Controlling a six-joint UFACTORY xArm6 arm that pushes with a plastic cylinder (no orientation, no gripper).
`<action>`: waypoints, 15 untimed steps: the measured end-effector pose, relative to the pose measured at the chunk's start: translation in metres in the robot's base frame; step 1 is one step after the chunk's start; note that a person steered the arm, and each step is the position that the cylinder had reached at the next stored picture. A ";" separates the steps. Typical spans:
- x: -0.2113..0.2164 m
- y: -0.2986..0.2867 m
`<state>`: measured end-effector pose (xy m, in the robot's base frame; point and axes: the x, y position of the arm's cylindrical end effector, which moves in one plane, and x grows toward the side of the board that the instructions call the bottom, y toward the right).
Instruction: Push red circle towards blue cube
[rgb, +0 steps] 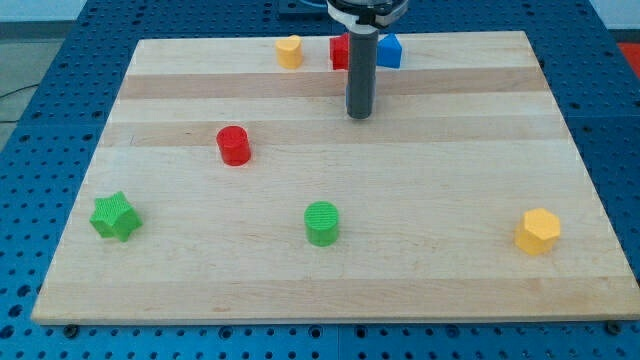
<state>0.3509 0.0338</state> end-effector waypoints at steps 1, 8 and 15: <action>-0.012 -0.006; 0.043 -0.145; -0.005 -0.088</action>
<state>0.3457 -0.0547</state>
